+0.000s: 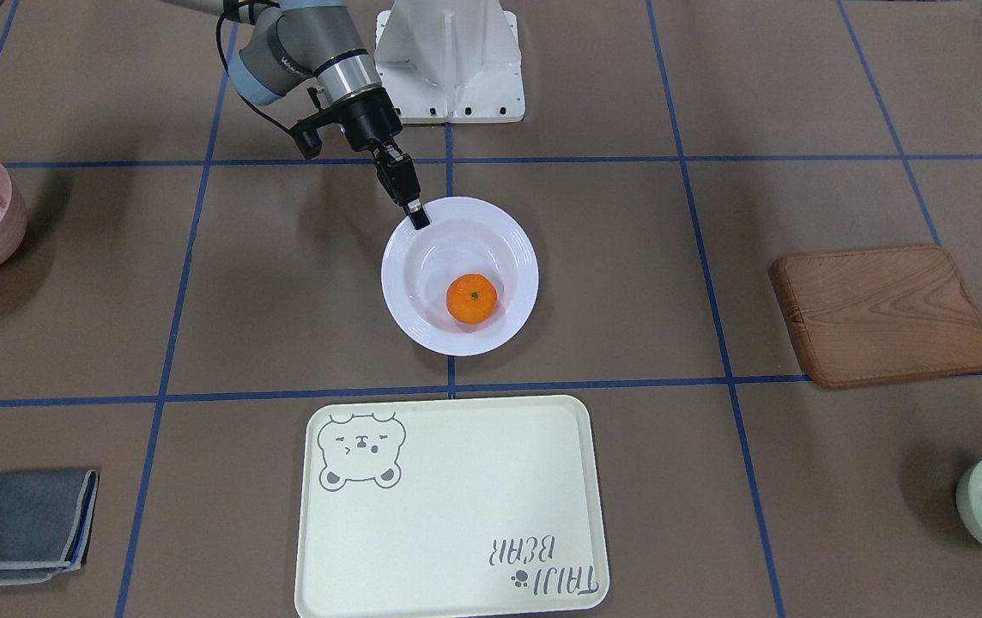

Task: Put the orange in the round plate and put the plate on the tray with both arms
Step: 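Carry the plate with the orange onto the cream bear tray with the right gripper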

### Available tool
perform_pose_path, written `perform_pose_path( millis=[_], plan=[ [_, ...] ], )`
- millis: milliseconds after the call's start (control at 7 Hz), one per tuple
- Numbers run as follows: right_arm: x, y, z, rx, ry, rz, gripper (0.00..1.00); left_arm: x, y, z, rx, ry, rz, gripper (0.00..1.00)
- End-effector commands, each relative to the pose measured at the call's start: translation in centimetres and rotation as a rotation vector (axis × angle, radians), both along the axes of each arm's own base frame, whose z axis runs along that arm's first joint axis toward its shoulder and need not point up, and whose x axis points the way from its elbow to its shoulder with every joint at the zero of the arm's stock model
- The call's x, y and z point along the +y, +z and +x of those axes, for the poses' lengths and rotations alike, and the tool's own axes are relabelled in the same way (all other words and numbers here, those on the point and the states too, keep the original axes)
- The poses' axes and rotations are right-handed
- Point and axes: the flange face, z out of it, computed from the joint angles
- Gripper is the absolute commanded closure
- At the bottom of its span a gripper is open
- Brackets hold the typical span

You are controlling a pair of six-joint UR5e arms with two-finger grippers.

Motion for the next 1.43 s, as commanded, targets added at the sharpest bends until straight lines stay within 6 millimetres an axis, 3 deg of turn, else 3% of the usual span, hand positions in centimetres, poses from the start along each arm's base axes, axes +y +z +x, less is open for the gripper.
perform_pose_path(
  millis=[0,143,286,429,571,714,857,1000,1286],
  plan=[
    [-3.3,-3.1,2.4,-0.116,0.065,0.012,1.0,2.7,-1.0,-0.2,0.025,-0.031,0.0,0.02],
    [-5.6,-4.6,3.3,-0.152,0.108,0.005,1.0,3.3,-0.9,-0.2,0.025,-0.037,-0.01,0.02],
    [-8.1,-4.2,3.4,-0.129,0.147,0.002,1.0,3.3,-1.0,-0.3,0.025,-0.053,-0.022,0.02],
    [-11.9,-3.1,1.5,-0.065,0.196,-0.015,1.0,3.3,-1.0,-0.2,0.025,-0.053,-0.022,0.02],
    [-17.3,-3.4,-1.9,-0.022,0.253,-0.072,1.0,3.2,-1.1,-0.2,0.025,-0.053,-0.021,0.02],
    [-21.7,-5.0,-4.6,0.005,0.295,-0.142,1.0,3.2,-1.2,-0.2,0.025,-0.053,-0.019,0.02],
    [-24.2,-5.2,-5.8,0.01,0.319,-0.179,1.0,3.1,-1.3,-0.1,0.025,-0.052,-0.019,0.02],
    [-26.0,-3.6,-7.1,0.036,0.34,-0.215,1.0,3.0,-1.3,-0.1,0.025,-0.053,-0.018,0.02],
    [-27.2,-1.6,-9.0,0.065,0.355,-0.258,1.0,2.8,-1.5,-0.2,0.024,-0.053,-0.014,0.02]
  ],
)
